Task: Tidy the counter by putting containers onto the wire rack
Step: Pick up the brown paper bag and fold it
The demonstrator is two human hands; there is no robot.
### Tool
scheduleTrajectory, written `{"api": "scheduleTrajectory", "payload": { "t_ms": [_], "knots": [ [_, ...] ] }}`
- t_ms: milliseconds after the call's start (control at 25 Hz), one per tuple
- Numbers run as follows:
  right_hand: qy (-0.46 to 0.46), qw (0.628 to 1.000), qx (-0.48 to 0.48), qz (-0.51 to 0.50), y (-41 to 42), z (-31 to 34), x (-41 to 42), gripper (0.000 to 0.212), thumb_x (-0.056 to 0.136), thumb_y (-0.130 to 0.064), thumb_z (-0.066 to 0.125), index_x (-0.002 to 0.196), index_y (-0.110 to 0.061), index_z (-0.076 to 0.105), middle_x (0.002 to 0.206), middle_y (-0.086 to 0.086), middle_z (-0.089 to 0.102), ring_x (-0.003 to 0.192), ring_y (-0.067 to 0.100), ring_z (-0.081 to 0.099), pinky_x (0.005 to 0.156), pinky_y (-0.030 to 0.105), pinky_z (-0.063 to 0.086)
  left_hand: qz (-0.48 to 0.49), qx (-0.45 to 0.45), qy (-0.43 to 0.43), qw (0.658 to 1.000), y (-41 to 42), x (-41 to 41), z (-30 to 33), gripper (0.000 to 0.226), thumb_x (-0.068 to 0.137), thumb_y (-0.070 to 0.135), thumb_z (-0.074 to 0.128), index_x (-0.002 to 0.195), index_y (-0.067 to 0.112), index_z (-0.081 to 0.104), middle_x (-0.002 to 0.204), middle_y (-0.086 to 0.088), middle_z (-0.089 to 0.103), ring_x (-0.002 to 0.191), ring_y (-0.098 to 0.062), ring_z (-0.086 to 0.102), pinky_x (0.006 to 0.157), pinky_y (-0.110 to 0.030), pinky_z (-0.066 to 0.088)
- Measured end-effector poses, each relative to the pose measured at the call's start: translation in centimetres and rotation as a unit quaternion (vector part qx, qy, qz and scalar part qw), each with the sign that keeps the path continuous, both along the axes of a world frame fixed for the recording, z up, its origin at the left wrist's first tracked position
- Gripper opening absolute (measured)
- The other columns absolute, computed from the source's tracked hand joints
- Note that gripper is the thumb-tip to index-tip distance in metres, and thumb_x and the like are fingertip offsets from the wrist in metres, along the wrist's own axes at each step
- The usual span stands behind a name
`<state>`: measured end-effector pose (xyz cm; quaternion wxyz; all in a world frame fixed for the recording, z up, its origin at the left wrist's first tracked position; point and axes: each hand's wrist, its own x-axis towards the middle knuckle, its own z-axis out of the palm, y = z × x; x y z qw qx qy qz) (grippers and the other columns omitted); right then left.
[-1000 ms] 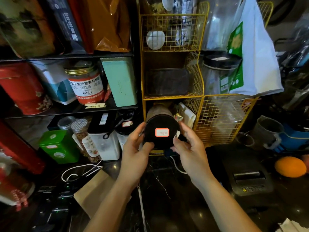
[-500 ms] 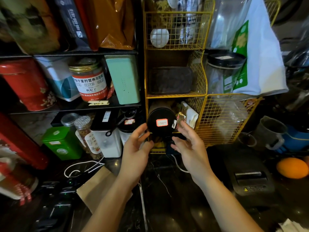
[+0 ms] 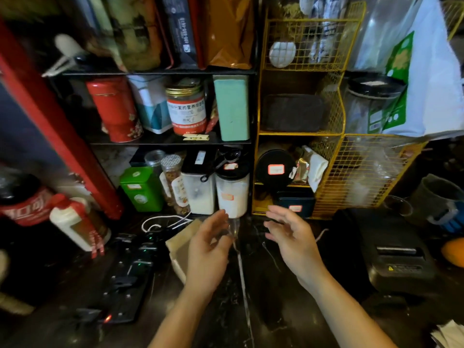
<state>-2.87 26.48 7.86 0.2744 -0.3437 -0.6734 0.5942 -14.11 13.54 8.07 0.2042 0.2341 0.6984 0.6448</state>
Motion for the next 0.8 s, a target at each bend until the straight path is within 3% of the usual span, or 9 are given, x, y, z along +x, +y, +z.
{"api": "scheduleTrajectory", "payload": {
  "t_ms": [120, 240, 400, 480, 600, 680, 800],
  "knots": [
    [-0.036, 0.999, -0.011, 0.036, -1.6, -1.6, -0.8, 0.035, 0.096, -0.013, 0.058, 0.128, -0.025, 0.059, 0.125, -0.005, 0.064, 0.113, 0.007, 0.062, 0.104, 0.041, 0.050, 0.072, -0.009, -0.027, 0.997, -2.5, 0.1, -1.9, 0.042, 0.086, -0.009, 0.059, 0.117, 0.019, 0.069, 0.113, -0.002, 0.073, 0.110, -0.019, 0.068, 0.098, -0.036, 0.054],
    [-0.082, 0.993, -0.032, 0.084, -3.3, -2.9, -2.3, 0.035, 0.096, -0.013, 0.057, 0.129, -0.023, 0.058, 0.128, -0.003, 0.062, 0.119, 0.010, 0.059, 0.106, 0.039, 0.048, 0.158, -0.002, -0.057, 0.986, -5.7, 0.4, -3.6, 0.029, 0.084, 0.003, 0.063, 0.100, 0.026, 0.072, 0.098, 0.002, 0.076, 0.098, -0.019, 0.071, 0.093, -0.052, 0.056],
    [-0.131, 0.981, -0.019, 0.145, -4.7, -4.5, -4.5, 0.045, 0.096, -0.017, 0.056, 0.140, -0.025, 0.049, 0.144, -0.005, 0.052, 0.130, 0.011, 0.048, 0.104, 0.027, 0.039, 0.231, -0.036, -0.058, 0.971, -8.1, 1.5, -5.7, 0.028, 0.087, -0.002, 0.064, 0.102, 0.021, 0.068, 0.099, -0.003, 0.073, 0.094, -0.018, 0.070, 0.091, -0.054, 0.056],
    [-0.142, 0.976, -0.014, 0.161, -5.1, -4.9, -5.4, 0.051, 0.097, -0.021, 0.056, 0.146, -0.026, 0.043, 0.149, -0.006, 0.046, 0.136, 0.013, 0.043, 0.102, 0.024, 0.034, 0.230, -0.059, -0.050, 0.970, -8.3, 1.7, -6.3, 0.034, 0.085, 0.000, 0.065, 0.112, 0.020, 0.066, 0.109, -0.002, 0.071, 0.100, -0.012, 0.068, 0.090, -0.042, 0.059],
    [-0.146, 0.975, -0.010, 0.168, -5.5, -5.0, -6.4, 0.051, 0.097, -0.020, 0.055, 0.147, -0.025, 0.042, 0.149, -0.007, 0.047, 0.138, 0.013, 0.042, 0.097, 0.015, 0.034, 0.181, -0.089, -0.040, 0.979, -8.0, 1.8, -6.2, 0.048, 0.086, -0.003, 0.061, 0.129, 0.017, 0.059, 0.121, 0.002, 0.066, 0.107, -0.002, 0.062, 0.076, -0.006, 0.052],
    [-0.144, 0.975, -0.002, 0.167, -5.5, -4.9, -6.7, 0.048, 0.097, -0.018, 0.055, 0.144, -0.024, 0.046, 0.143, -0.007, 0.053, 0.130, 0.007, 0.047, 0.083, 0.004, 0.034, 0.161, -0.094, -0.037, 0.982, -7.7, 1.8, -5.8, 0.050, 0.088, -0.004, 0.059, 0.134, 0.018, 0.057, 0.119, 0.007, 0.064, 0.104, 0.004, 0.059, 0.071, 0.002, 0.045],
    [-0.136, 0.977, -0.003, 0.163, -5.5, -4.6, -6.4, 0.046, 0.097, -0.015, 0.055, 0.142, -0.023, 0.048, 0.139, -0.006, 0.055, 0.120, 0.001, 0.048, 0.077, 0.003, 0.035, 0.148, -0.088, -0.039, 0.984, -7.5, 2.0, -5.8, 0.054, 0.089, -0.002, 0.059, 0.138, 0.021, 0.054, 0.118, 0.013, 0.063, 0.103, 0.009, 0.058, 0.071, 0.004, 0.044]
  ]
}}
